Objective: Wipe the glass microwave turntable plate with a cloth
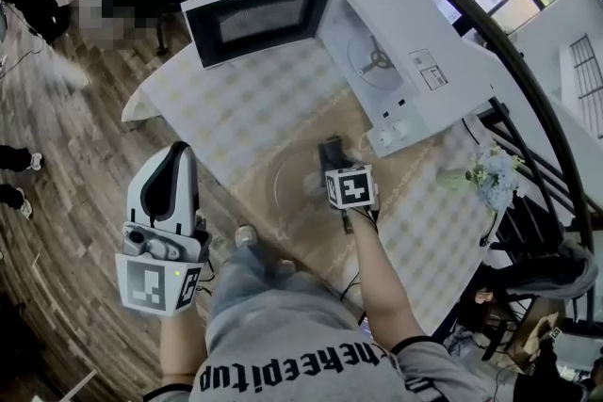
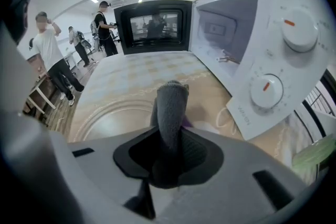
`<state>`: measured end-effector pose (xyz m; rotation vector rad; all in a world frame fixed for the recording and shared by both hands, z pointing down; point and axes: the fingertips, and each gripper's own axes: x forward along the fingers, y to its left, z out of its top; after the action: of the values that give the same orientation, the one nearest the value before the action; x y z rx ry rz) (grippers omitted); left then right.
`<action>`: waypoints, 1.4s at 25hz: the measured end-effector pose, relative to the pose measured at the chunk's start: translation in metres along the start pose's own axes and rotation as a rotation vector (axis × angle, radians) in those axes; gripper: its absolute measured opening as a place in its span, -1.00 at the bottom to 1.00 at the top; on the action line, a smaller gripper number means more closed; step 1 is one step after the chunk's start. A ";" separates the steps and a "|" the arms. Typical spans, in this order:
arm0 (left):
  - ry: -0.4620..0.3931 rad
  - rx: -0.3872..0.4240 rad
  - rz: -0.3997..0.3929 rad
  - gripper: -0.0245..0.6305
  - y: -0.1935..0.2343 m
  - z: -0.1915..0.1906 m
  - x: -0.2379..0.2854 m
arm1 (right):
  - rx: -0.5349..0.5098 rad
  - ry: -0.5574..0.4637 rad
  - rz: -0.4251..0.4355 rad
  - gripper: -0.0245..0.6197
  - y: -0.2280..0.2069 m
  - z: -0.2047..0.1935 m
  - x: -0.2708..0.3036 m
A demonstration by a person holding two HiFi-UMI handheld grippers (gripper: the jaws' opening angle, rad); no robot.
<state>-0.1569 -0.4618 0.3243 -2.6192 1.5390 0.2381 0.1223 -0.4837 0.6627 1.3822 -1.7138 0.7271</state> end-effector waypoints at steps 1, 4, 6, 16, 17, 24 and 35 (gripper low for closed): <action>-0.003 0.002 0.002 -0.89 -0.001 0.001 0.001 | 0.005 0.003 -0.013 -0.63 -0.008 -0.003 -0.001; -0.018 0.019 0.020 -0.89 -0.002 0.012 0.001 | 0.011 0.008 -0.047 -0.63 -0.025 -0.009 -0.003; -0.016 0.018 0.021 -0.89 -0.003 0.012 -0.001 | 0.024 0.007 -0.051 -0.63 -0.028 -0.009 -0.005; -0.008 0.001 0.009 -0.89 -0.016 0.004 -0.007 | -0.045 -0.066 0.261 -0.63 0.116 0.003 -0.036; -0.009 0.002 0.010 -0.89 -0.017 0.005 -0.007 | -0.069 -0.060 0.294 -0.63 0.134 0.001 -0.038; -0.025 0.034 0.055 -0.89 -0.016 0.021 -0.010 | -0.199 -0.014 0.364 -0.62 0.182 -0.024 -0.030; -0.023 0.035 0.044 -0.89 -0.027 0.022 -0.016 | -0.052 -0.028 0.212 -0.63 0.082 -0.035 -0.026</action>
<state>-0.1426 -0.4311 0.3055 -2.5498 1.5796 0.2420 0.0532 -0.4218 0.6623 1.1924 -1.9075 0.7763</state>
